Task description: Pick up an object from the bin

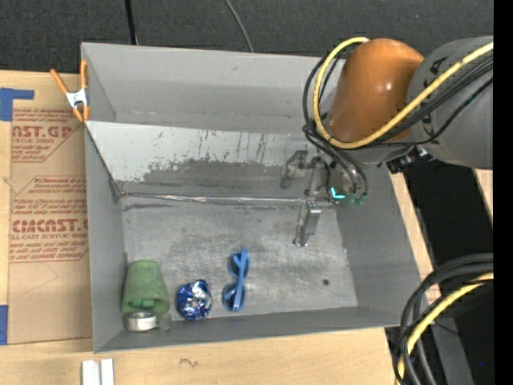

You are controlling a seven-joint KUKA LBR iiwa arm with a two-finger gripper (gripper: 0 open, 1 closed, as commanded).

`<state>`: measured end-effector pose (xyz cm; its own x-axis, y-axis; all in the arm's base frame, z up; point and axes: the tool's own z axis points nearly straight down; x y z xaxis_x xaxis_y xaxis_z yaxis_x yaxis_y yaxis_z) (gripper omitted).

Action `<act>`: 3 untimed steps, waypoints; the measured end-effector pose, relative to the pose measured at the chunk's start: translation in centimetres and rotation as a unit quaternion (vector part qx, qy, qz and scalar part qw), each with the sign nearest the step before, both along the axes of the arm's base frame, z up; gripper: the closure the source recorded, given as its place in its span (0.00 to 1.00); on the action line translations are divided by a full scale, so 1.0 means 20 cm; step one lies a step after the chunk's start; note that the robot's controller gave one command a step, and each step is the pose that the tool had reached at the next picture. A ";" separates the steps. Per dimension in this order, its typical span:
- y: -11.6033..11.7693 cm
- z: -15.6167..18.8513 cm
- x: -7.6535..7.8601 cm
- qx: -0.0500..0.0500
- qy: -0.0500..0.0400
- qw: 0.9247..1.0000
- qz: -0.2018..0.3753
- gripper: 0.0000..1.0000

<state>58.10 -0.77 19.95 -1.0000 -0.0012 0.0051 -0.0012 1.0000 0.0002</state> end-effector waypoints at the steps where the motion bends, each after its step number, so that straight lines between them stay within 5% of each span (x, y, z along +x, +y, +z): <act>1: 0.27 -0.65 -0.18 0.001 -0.007 0.996 0.085 0.00; 2: 0.26 -0.64 -0.18 0.001 -0.005 0.996 0.084 1.00; 3: 0.26 -0.10 -0.16 0.000 -0.008 0.996 0.094 1.00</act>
Offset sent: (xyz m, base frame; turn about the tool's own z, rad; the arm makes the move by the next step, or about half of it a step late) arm -0.0368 0.0514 -0.1295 -0.1687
